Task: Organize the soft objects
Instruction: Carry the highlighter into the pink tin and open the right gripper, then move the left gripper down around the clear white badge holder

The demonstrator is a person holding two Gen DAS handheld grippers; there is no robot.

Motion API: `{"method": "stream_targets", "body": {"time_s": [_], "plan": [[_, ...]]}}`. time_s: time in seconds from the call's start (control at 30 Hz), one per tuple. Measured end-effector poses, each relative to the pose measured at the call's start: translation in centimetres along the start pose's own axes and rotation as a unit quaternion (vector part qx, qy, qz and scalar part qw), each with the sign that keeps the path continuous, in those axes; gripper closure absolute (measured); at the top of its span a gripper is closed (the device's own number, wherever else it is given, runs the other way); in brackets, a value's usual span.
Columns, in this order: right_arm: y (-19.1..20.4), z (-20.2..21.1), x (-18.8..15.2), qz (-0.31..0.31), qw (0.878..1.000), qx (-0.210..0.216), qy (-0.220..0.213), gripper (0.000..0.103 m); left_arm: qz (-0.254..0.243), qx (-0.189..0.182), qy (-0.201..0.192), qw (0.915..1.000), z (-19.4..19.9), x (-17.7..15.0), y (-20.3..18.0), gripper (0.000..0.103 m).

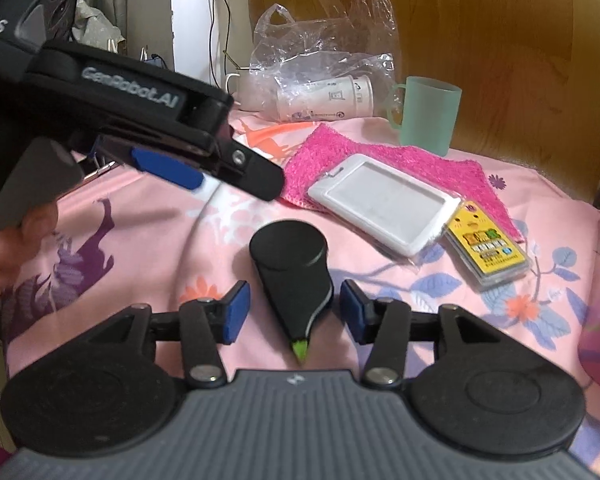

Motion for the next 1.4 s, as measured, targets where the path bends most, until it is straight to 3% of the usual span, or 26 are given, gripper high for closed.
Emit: {"method": "stream_targets", "body": {"time_s": [0.03, 0.07, 0.13, 0.23, 0.3, 0.47, 0.7, 0.9, 1.0, 1.2, 1.3, 1.4], "plan": [[0.0, -0.2, 0.1, 0.0, 1.0, 0.001, 0.0, 0.05, 0.002, -0.01, 0.007, 0.9999, -0.4, -0.2, -0.3, 0.009], [0.0, -0.3, 0.3, 0.002, 1.0, -0.001, 0.0, 0.058, 0.003, -0.019, 0.015, 0.9997, -0.9, -0.4, -0.5, 0.012], [0.2, -0.2, 0.3, 0.004, 1.0, 0.0, -0.003, 0.059, 0.013, -0.046, 0.038, 0.9981, -1.9, -1.4, -1.2, 0.02], [0.2, 0.5, 0.3, -0.002, 1.0, -0.005, -0.019, 0.059, 0.023, -0.067, 0.044, 0.9965, -2.2, -2.1, -2.0, 0.046], [-0.1, 1.5, 0.9, -0.01, 0.999, -0.011, -0.038, 0.059, 0.033, -0.086, 0.053, 0.9943, -2.3, -2.1, -2.9, 0.046], [-2.7, 4.9, 2.5, -0.008, 0.995, -0.057, -0.084, 0.06, 0.008, -0.117, 0.03, 0.9926, -1.7, 0.8, -7.0, 0.046], [-11.2, 11.3, 3.0, -0.033, 0.977, -0.172, -0.124, 0.06, -0.083, -0.173, 0.01, 0.9813, -3.9, 5.1, -18.6, 0.046], [-18.8, 15.0, 0.3, -0.086, 0.96, -0.243, -0.109, 0.06, -0.119, -0.213, 0.038, 0.9691, -8.6, 5.3, -27.3, 0.045], [-21.6, 15.1, -1.6, -0.112, 0.952, -0.272, -0.089, 0.059, -0.142, -0.193, 0.041, 0.97, -10.6, 4.7, -29.6, 0.044], [-22.3, 17.5, -3.4, -0.169, 0.939, -0.275, -0.118, 0.058, -0.144, -0.189, 0.014, 0.9713, -8.6, 5.4, -28.1, 0.042], [-21.6, 17.6, -2.5, -0.177, 0.939, -0.26, -0.139, 0.058, -0.135, -0.17, -0.022, 0.976, -6.3, 6.7, -24.0, 0.038], [-19.0, 16.8, -0.3, -0.153, 0.949, -0.228, -0.155, 0.058, -0.109, -0.116, -0.062, 0.9852, -4.5, 7.8, -17.5, 0.038]]}}
Point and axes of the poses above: each gripper's, at about its wrist camera, not at the fingertips, and z roughly against the way its jaws point, y to its left, x to its top, the point moved 10 cm from there along -z, roughly the way its jaws point, and after that the axes turned 4 degrees about x, right-handed, at the moved point
